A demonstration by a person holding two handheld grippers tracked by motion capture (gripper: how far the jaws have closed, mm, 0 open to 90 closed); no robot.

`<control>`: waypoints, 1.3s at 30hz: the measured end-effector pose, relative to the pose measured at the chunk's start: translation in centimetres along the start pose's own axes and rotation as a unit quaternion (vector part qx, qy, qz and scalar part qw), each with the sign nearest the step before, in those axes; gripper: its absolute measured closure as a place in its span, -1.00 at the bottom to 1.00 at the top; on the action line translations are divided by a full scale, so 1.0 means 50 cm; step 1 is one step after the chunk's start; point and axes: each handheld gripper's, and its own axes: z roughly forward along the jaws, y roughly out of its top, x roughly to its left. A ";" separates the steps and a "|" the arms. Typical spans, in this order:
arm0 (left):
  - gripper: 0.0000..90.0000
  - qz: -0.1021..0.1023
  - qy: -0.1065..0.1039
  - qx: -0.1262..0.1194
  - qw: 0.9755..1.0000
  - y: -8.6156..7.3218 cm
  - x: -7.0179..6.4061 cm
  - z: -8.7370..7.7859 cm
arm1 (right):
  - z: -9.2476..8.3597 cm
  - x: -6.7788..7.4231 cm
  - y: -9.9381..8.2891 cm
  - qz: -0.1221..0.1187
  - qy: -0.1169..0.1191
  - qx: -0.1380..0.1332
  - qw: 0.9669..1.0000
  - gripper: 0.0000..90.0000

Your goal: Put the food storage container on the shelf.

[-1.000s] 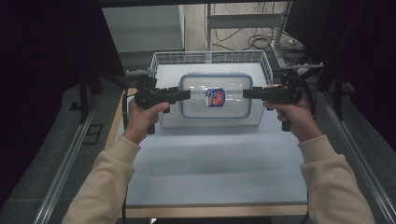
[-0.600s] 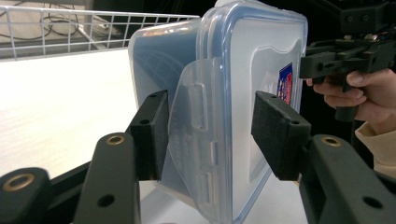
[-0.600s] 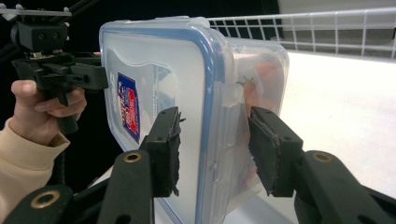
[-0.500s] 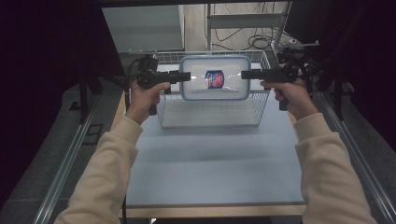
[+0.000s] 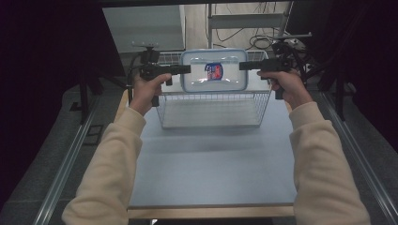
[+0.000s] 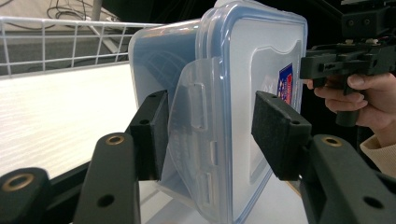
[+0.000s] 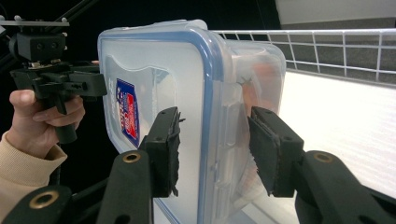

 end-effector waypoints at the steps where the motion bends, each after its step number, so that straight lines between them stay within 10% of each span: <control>1: 0.06 -0.003 0.000 0.002 1.000 0.000 0.003 0.002 | 0.003 -0.004 0.000 0.003 0.000 0.001 1.000 0.20; 21: -0.08 -0.043 0.035 0.017 0.998 0.032 0.037 0.041 | 0.045 -0.033 0.027 0.068 -0.026 0.002 0.997 0.14; 39: -0.19 -0.122 0.024 0.004 0.992 0.032 0.092 0.078 | 0.076 -0.052 0.039 0.125 -0.073 0.014 0.989 0.17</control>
